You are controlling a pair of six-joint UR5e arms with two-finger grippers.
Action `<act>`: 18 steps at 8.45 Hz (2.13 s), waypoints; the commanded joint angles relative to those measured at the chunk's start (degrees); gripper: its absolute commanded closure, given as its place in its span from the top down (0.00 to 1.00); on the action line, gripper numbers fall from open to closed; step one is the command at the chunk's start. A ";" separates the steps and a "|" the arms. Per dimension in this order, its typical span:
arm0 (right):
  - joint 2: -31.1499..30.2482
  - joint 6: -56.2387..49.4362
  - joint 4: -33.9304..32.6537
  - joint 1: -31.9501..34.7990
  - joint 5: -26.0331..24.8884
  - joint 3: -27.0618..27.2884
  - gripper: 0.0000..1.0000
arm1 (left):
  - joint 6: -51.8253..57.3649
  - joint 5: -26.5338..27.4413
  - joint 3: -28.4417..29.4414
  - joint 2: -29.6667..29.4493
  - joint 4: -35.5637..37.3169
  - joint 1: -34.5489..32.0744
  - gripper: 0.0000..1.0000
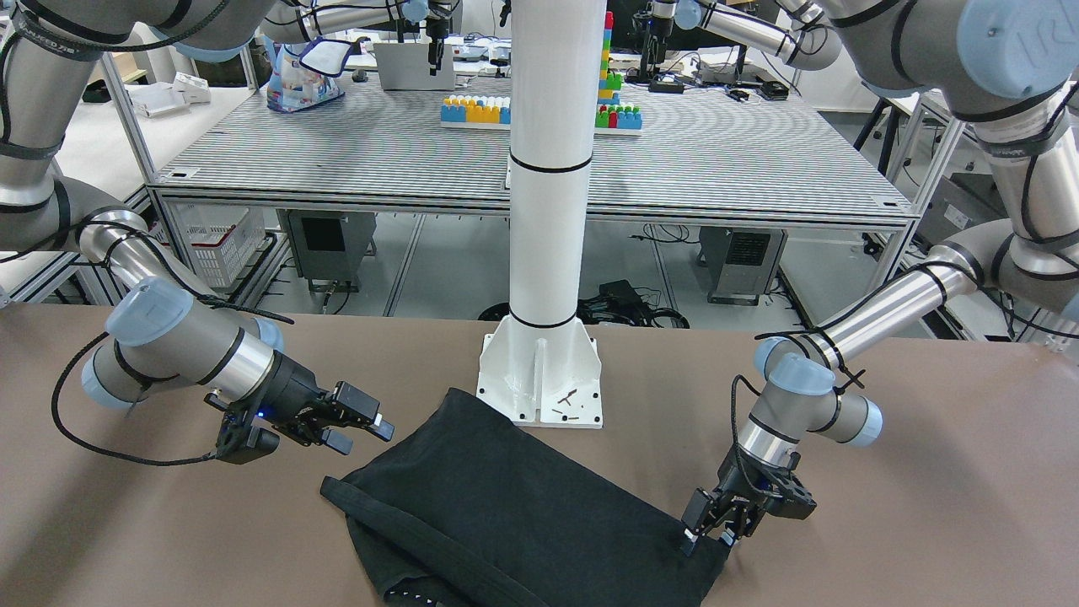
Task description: Fold clothes
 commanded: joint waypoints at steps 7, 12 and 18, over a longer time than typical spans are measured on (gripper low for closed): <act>-0.44 0.00 0.06 1.11 -0.41 -0.09 0.94 | 0.52 -4.77 -2.62 -6.88 8.70 -7.12 0.00; -0.44 0.00 0.15 2.69 -0.41 0.00 0.94 | 4.46 -9.26 8.50 -25.69 19.38 -16.45 0.00; -0.44 0.00 0.06 3.65 -1.02 -0.26 0.94 | 7.55 -10.59 40.42 -50.23 16.76 -22.00 0.00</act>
